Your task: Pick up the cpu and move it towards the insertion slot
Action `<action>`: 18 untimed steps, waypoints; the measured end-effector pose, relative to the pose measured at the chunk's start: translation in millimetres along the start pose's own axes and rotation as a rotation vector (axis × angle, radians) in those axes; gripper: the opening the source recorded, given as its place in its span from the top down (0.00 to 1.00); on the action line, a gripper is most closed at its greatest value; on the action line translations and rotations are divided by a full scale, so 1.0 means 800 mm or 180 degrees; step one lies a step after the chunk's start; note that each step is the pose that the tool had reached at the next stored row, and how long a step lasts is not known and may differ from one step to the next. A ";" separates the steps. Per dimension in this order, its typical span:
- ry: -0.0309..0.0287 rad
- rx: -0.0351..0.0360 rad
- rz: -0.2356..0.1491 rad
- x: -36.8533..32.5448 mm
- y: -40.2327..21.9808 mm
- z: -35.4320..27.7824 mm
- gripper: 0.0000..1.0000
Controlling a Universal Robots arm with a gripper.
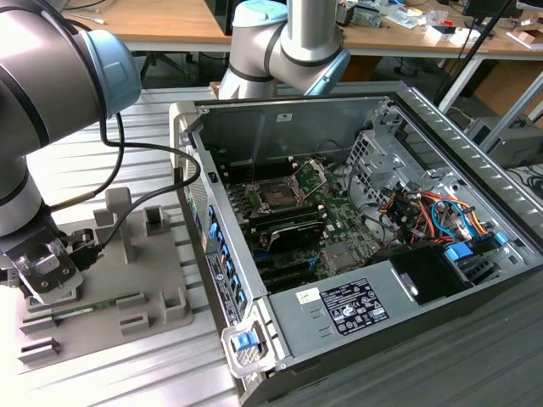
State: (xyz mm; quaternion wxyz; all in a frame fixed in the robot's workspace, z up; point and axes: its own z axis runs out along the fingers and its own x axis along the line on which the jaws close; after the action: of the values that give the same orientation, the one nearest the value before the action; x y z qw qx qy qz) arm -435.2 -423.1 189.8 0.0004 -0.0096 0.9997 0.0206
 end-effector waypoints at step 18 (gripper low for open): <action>0.0000 0.0000 0.0000 0.0000 0.0002 -0.0049 0.45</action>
State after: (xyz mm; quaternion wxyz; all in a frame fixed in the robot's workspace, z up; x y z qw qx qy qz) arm -435.1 -423.1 193.7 0.0005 -0.0096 0.9997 0.0206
